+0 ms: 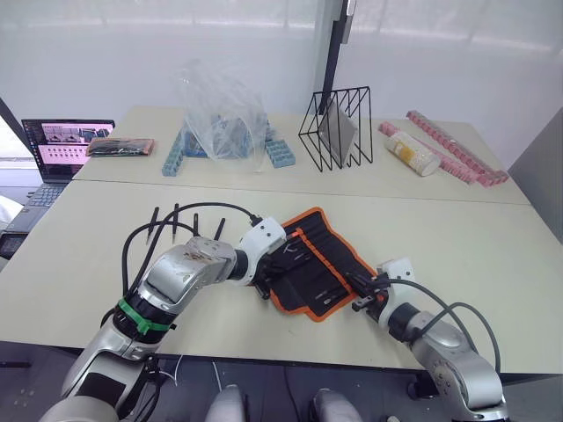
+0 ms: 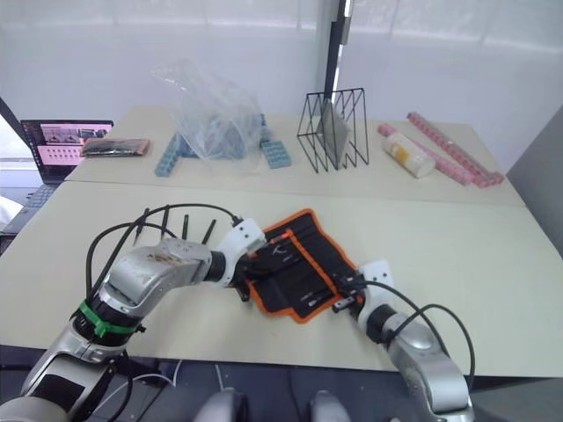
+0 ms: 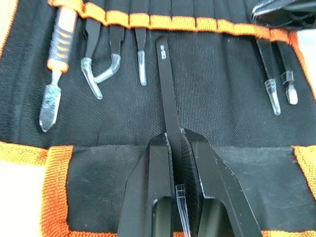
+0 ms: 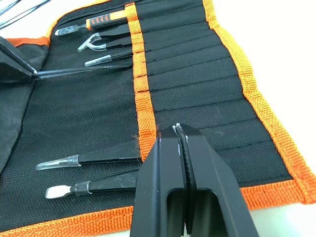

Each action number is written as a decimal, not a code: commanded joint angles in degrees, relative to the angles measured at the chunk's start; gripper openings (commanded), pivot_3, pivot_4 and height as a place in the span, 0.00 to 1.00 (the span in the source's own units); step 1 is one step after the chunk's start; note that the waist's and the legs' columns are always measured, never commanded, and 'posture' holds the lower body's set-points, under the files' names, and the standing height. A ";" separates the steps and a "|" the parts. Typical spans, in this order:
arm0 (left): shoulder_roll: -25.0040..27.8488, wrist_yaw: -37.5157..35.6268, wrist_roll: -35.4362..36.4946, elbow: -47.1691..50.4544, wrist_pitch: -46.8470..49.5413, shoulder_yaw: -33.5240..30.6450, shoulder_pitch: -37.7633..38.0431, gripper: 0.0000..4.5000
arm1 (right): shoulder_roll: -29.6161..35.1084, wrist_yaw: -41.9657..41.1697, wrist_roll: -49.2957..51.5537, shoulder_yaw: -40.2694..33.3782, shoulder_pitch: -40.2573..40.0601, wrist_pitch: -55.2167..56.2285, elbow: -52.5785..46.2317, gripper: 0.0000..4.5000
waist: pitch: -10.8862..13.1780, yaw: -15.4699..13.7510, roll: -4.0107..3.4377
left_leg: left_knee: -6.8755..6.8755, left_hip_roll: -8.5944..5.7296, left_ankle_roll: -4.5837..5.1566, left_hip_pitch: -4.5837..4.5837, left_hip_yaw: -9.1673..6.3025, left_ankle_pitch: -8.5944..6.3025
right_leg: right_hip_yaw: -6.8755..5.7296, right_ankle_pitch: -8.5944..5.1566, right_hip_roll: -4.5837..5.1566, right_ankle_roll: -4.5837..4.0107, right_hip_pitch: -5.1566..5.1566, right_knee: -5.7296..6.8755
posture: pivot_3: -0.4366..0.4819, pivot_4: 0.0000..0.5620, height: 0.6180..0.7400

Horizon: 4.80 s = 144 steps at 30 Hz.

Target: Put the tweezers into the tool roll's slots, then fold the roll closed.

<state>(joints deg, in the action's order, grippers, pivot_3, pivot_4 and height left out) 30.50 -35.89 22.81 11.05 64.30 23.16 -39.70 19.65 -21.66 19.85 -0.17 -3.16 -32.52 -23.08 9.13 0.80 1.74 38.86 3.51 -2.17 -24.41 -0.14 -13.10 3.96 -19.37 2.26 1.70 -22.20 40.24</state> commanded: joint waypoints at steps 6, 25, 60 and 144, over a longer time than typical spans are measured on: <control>-2.00 -2.16 -3.39 -2.29 -2.45 1.80 -4.16 0.00 | -0.76 0.55 -0.85 2.81 -2.40 -2.39 -0.20 0.01 | 0.00 -0.01 0.00 | 0.00 0.00 0.00 0.00 0.00 0.00 | 0.00 0.00 0.00 0.00 0.00 0.00 | 0.48 0.27 0.58; -12.18 -4.18 -12.26 -21.29 -15.36 4.97 -9.19 0.00 | -1.43 0.45 -1.72 3.47 -1.98 -2.14 0.04 0.01 | -0.01 0.10 0.01 | 0.02 0.00 0.01 0.01 0.00 0.00 | 0.01 0.00 -0.03 0.00 0.01 -0.01 | 0.48 0.27 0.58; -3.86 -11.21 -4.19 -1.05 -10.28 -15.61 -0.51 1.00 | -1.04 -0.48 -2.68 3.28 -0.21 -0.92 2.76 0.00 | -0.06 0.67 0.01 | 0.03 0.13 0.01 0.06 0.01 0.01 | 0.02 0.00 -0.12 0.00 0.05 0.01 | 0.48 0.27 0.58; 1.13 11.35 -15.99 -55.14 -50.02 -34.38 6.81 0.38 | 2.36 -2.96 -1.65 0.43 1.63 -2.92 2.11 0.00 | -1.55 -0.12 -0.20 | -0.01 0.20 0.00 0.40 0.21 0.07 | -0.05 -0.12 -0.06 -0.10 0.28 0.00 | 0.48 0.27 0.58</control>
<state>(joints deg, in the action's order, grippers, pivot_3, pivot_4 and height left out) 31.82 -25.36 8.49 -40.91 13.44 -12.12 -33.74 22.01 -24.66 18.15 -0.52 -1.02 -34.37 -20.80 7.59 0.68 1.54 38.86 3.71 -2.16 -24.00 0.07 -13.02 3.92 -19.49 2.21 1.59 -21.92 40.25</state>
